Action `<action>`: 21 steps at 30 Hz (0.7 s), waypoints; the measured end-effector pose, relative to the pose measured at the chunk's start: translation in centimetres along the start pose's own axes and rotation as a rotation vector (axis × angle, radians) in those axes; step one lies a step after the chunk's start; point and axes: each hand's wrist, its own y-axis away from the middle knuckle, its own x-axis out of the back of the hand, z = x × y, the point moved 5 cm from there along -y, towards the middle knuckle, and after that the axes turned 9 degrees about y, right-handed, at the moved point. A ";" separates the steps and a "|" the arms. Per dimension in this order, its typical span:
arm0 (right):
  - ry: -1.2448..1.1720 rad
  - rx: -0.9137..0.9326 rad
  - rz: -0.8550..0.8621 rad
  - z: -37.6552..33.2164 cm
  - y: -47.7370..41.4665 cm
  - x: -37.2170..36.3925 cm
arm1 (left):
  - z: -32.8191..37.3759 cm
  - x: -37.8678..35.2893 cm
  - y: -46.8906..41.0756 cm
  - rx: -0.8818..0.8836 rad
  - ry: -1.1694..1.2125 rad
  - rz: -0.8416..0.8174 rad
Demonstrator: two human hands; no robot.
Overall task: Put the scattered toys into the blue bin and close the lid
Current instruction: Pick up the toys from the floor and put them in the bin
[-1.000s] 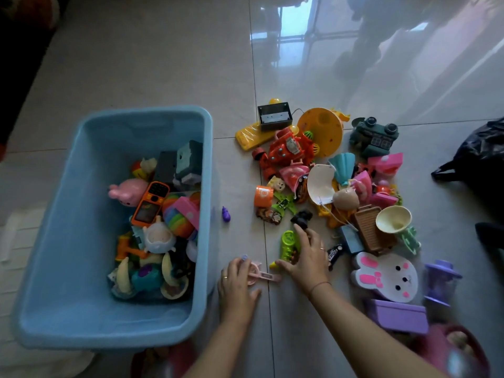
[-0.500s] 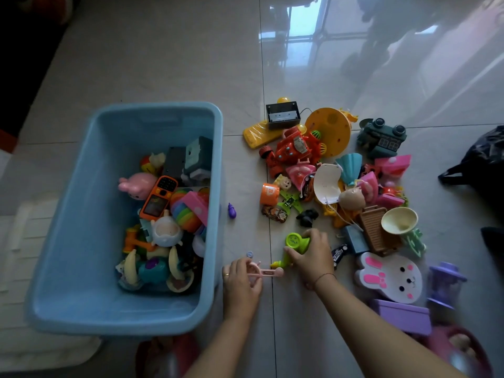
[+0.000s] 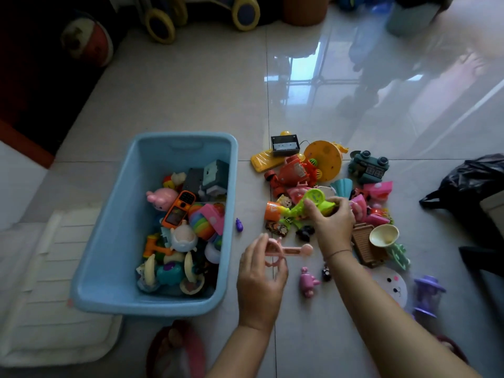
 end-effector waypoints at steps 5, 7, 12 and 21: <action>-0.129 0.150 -0.182 -8.3 2.0 -2.8 | 2.5 7.4 -2.9 -0.002 0.028 0.379; -0.120 0.209 -0.321 -11.1 3.5 -4.7 | 1.4 10.3 -4.0 0.032 0.002 0.490; -0.047 0.246 -0.554 -11.6 3.7 -6.7 | -2.4 13.6 -5.2 0.218 -0.035 0.594; 0.481 -0.103 -0.425 10.2 4.7 -1.8 | -2.6 -1.8 0.1 0.032 -0.061 -0.085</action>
